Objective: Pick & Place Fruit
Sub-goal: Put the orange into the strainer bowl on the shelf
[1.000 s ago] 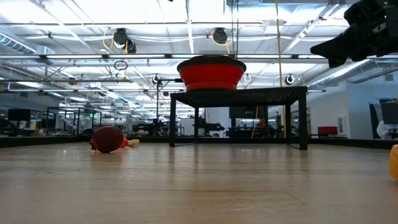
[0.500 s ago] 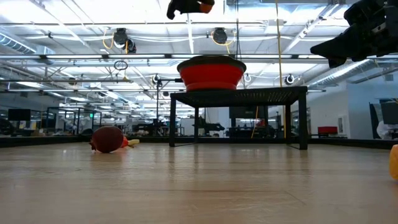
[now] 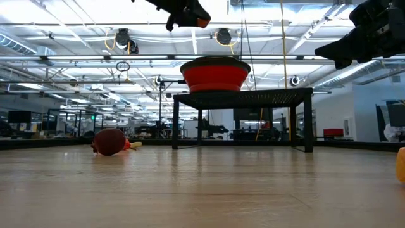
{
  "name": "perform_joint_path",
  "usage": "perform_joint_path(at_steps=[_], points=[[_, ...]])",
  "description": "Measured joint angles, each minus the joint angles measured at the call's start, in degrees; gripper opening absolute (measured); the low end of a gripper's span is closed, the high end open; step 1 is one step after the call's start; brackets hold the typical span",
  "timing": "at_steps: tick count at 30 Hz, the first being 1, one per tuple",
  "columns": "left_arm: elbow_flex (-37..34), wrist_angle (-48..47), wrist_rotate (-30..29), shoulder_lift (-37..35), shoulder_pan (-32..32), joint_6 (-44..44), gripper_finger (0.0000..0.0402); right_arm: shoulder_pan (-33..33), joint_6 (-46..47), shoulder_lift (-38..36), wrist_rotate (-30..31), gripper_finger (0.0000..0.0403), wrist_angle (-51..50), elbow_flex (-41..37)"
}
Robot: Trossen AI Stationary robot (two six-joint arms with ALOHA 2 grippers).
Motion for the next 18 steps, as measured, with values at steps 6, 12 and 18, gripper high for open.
perform_joint_path(at_steps=[6,12,18], points=[[2.92,-2.3,3.64,4.79,0.96,0.75,0.0145,0.0,0.04,0.0,-0.02,0.0,-0.02,0.0],[16.2,-17.11,4.04,12.86,2.0,4.7,0.0145,0.0,0.04,0.09,-0.07,0.0,-0.03,0.0],[28.53,-30.45,4.74,19.78,3.51,4.45,0.0145,0.0,0.04,0.09,-0.07,0.0,-0.04,0.0]])
